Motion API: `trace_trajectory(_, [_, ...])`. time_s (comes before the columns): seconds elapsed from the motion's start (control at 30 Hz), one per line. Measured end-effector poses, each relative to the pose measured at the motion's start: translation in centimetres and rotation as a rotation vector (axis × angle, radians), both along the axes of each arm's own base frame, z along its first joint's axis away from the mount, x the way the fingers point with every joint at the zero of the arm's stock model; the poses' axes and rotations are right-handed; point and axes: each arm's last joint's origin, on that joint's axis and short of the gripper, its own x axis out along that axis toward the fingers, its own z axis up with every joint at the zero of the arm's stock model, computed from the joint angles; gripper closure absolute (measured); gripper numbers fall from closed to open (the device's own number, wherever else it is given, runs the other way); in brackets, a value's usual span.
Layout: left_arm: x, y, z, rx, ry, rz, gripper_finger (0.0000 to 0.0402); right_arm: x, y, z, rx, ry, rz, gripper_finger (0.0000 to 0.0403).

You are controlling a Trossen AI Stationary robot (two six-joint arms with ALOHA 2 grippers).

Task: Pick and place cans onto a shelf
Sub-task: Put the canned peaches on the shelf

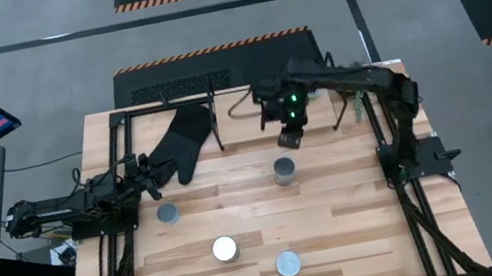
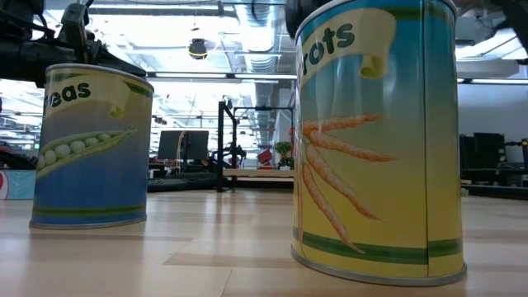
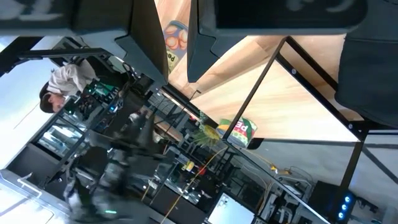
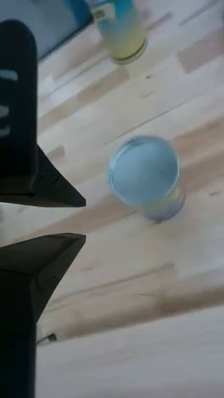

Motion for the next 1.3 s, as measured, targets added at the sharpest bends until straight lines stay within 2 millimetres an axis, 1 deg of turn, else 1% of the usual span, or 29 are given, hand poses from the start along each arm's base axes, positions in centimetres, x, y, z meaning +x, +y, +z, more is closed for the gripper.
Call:
trace_trajectory(0.1, [0.0,0.0,0.0,0.000,0.000,0.000,0.0352,1.0,2.4,0.8,-0.136,-0.065,0.018,0.0301])
trace_trajectory(0.2, [0.0,0.0,0.0,0.000,0.000,0.000,0.0352,2.0,4.6,0.8,-0.224,-0.101,0.056,0.0301])
trace_trajectory(0.27, [0.0,0.0,0.0,0.000,0.000,0.000,0.0352,2.5,5.6,0.6,-0.257,-0.128,0.083,0.0301])
trace_trajectory(0.33, [0.0,0.0,0.0,0.000,0.000,0.000,0.0352,3.4,6.4,-0.5,-0.294,-0.152,0.105,0.0301])
trace_trajectory(0.4, [0.0,0.0,0.0,0.000,0.000,0.000,0.0352,3.8,6.4,-1.6,-0.311,-0.134,0.111,0.0301])
trace_trajectory(0.5, [0.0,0.0,0.0,0.000,0.000,-0.003,0.0352,3.7,6.1,-3.2,-0.317,-0.116,0.104,0.0301])
trace_trajectory(0.6, [0.0,0.0,0.0,0.000,0.001,-0.006,0.0352,3.0,5.5,-5.6,-0.294,-0.011,0.102,0.0301])
trace_trajectory(0.77, [0.0,0.0,0.0,0.000,0.000,-0.009,0.0352,2.1,5.3,-7.8,-0.232,0.043,0.119,0.0301])
trace_trajectory(0.93, [0.0,0.0,0.0,0.000,0.001,-0.010,0.0352,2.0,5.4,-8.1,-0.223,0.033,0.121,0.0301])
trace_trajectory(1.3, [0.0,0.0,0.0,0.000,0.000,-0.010,0.0352,2.9,5.2,-8.2,-0.212,-0.044,0.118,0.0301])
